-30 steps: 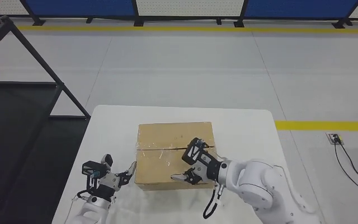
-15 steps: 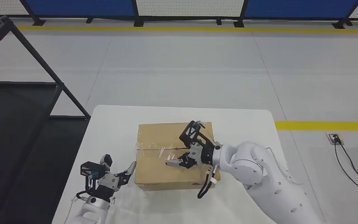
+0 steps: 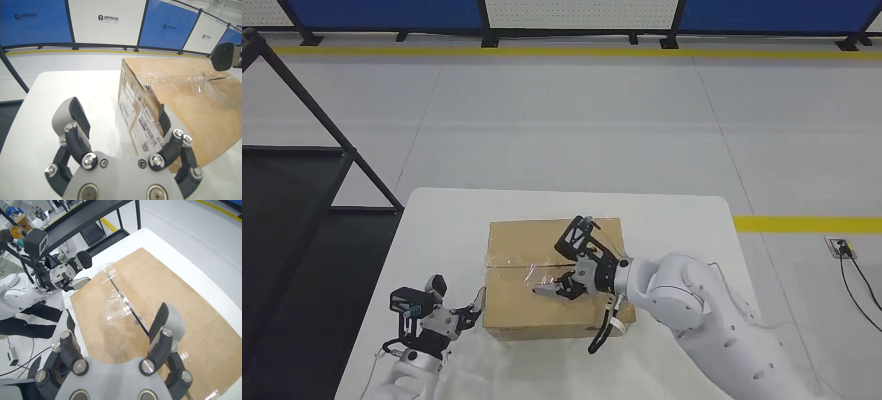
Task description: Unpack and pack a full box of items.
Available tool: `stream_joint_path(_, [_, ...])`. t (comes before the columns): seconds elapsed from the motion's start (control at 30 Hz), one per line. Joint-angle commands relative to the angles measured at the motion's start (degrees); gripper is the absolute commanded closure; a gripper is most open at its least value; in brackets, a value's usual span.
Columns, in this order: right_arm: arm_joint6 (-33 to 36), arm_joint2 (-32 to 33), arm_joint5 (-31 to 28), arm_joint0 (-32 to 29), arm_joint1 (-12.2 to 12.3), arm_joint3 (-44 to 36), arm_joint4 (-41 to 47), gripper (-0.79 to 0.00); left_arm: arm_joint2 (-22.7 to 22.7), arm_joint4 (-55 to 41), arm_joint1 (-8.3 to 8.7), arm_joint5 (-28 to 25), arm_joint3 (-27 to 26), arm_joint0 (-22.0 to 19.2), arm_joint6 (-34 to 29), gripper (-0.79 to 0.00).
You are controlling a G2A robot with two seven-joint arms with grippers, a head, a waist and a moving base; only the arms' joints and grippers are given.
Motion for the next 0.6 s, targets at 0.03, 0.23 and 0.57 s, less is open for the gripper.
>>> stream_joint_path(0.03, [-1.12,-3.05,4.57,-1.49,-0.18,-4.86,-12.70,-0.785,0.06,-0.06,0.07,0.05,0.02,-0.07,-0.14,-0.785])
stream_joint_path(0.23, [0.77,-7.15,12.12,-3.34,-0.77,-9.79,-26.47,-0.785,0.07,-0.26,0.21,0.38,0.11,-0.17,-0.05,-0.785])
stream_joint_path(0.57, [-1.50,-6.48,13.21,-4.63,-0.72,-9.02,-27.82,-0.785,0.33,-0.61,0.44,0.40,0.14,-0.08,0.07,-0.785])
